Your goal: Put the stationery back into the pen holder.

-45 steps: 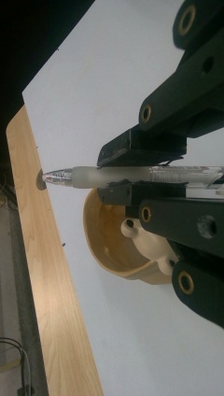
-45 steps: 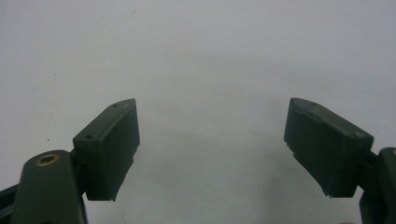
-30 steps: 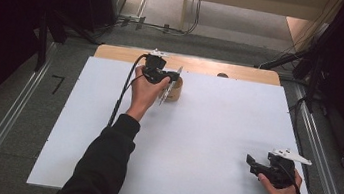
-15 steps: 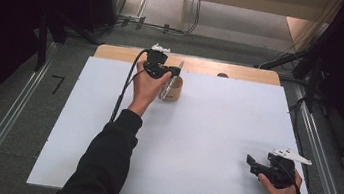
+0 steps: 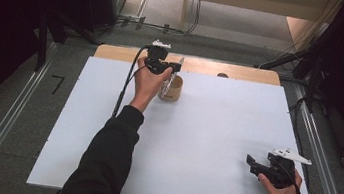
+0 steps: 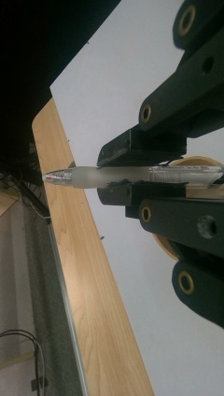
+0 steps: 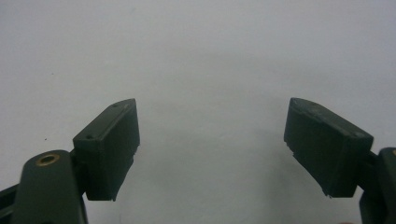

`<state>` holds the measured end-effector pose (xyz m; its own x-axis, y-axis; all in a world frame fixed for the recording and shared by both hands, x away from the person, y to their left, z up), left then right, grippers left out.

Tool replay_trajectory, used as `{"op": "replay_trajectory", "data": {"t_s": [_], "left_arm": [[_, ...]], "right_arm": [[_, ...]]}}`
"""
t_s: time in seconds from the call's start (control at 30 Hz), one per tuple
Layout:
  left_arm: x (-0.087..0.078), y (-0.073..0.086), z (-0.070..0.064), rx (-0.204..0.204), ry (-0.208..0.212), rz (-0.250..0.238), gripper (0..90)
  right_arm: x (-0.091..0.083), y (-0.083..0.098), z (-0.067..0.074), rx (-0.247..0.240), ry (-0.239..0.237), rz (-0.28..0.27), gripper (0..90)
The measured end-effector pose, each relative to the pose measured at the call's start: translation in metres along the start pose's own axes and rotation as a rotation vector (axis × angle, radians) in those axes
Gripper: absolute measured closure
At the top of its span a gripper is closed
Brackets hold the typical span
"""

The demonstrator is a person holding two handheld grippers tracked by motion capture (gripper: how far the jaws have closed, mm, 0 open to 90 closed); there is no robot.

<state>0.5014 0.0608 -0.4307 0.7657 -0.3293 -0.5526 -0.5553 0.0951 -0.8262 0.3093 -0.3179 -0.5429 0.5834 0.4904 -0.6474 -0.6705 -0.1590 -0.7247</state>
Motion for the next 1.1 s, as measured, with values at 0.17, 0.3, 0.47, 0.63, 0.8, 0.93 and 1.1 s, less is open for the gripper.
{"op": "replay_trajectory", "data": {"t_s": [0.17,0.3,0.47,0.63,0.8,0.93,1.1], "left_arm": [[0.003,-0.006,-0.001,-0.003,-0.001,-0.007,81.3],[0.007,-0.010,-0.002,-0.016,0.006,-0.015,81.3],[0.012,-0.012,-0.003,-0.025,0.005,-0.006,81.3],[0.015,-0.016,-0.006,-0.022,0.007,-0.010,81.3],[0.017,-0.020,-0.007,-0.019,0.002,-0.014,81.3],[0.018,-0.022,-0.006,-0.019,-0.002,-0.023,81.3],[0.021,-0.022,-0.005,-0.004,-0.010,-0.038,81.2]], "right_arm": [[0.000,0.000,0.000,-0.004,-0.001,-0.002,16.5],[0.000,0.000,0.000,-0.005,-0.002,-0.001,16.5],[0.000,0.000,-0.001,-0.002,-0.003,-0.001,16.5],[0.000,0.000,-0.001,-0.001,-0.002,-0.001,16.5],[0.000,0.000,-0.001,-0.005,-0.003,0.000,16.5],[0.000,0.000,-0.001,-0.003,-0.001,0.000,16.5],[0.000,0.000,-0.001,-0.006,-0.001,-0.001,16.5]]}}
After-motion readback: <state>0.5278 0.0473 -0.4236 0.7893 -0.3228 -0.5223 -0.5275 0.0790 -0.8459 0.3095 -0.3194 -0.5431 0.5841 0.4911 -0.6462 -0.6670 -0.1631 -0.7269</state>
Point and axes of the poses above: each handheld gripper's, and its own axes: x roughly forward along the jaws, y roughly out of its underside, z roughly to its left, the point moved 5 cm from there along x, roughly forward along the jaws, and after that the axes turned 15 degrees about -y, right-handed, at the moved point
